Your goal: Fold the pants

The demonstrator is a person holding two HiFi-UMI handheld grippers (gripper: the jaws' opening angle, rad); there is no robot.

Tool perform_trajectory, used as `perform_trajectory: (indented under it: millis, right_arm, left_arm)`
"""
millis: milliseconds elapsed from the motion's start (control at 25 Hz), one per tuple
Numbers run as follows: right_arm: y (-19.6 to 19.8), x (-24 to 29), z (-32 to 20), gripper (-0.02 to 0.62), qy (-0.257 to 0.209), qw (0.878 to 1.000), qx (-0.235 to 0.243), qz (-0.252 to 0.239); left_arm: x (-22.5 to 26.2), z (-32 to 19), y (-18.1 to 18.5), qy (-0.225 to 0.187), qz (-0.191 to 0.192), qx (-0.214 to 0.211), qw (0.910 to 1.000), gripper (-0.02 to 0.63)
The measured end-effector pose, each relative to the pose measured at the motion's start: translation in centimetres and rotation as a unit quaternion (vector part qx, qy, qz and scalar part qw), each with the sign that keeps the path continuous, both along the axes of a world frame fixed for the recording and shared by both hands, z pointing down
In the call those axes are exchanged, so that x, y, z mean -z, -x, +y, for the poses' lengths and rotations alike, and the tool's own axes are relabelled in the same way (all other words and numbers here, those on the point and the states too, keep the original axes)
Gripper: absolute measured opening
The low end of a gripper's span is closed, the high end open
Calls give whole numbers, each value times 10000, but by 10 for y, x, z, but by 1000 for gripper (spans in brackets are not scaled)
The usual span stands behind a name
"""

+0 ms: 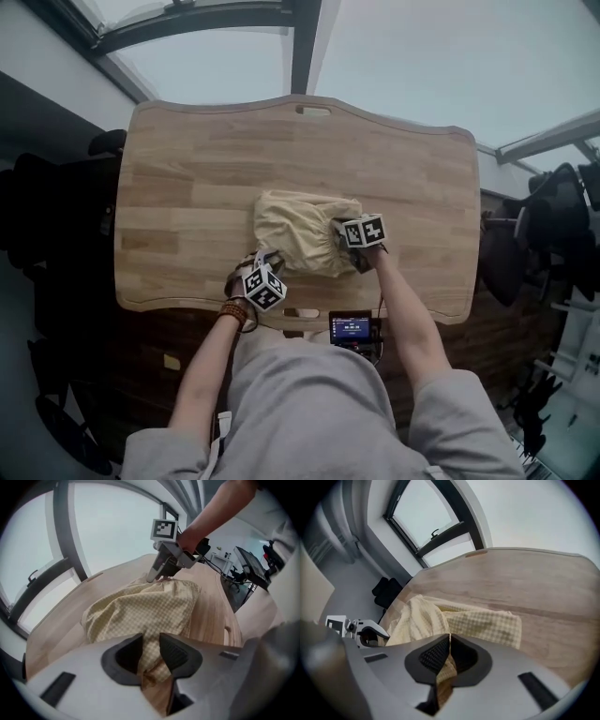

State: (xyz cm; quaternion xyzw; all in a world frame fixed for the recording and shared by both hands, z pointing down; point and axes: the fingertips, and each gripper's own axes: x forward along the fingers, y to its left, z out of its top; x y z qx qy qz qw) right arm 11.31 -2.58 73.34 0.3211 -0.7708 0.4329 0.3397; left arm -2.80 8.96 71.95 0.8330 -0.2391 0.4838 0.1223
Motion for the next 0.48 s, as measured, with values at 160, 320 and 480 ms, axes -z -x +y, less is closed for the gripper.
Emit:
perform_trajectory:
  millis: [160, 320, 480]
  right_arm:
    - [-20, 20, -21, 5, -229, 9995, -191, -47]
    - [-18, 27, -23, 29, -104, 9982, -300, -510]
    - [6, 5, -14, 186, 19, 9994, -100, -317]
  left_arm:
    - [0, 2, -1, -11, 77, -259, 9996, 118]
    - [-1, 10, -1, 25, 121, -408, 9991, 118]
    - [-10, 14, 0, 191, 110, -290, 9993, 118]
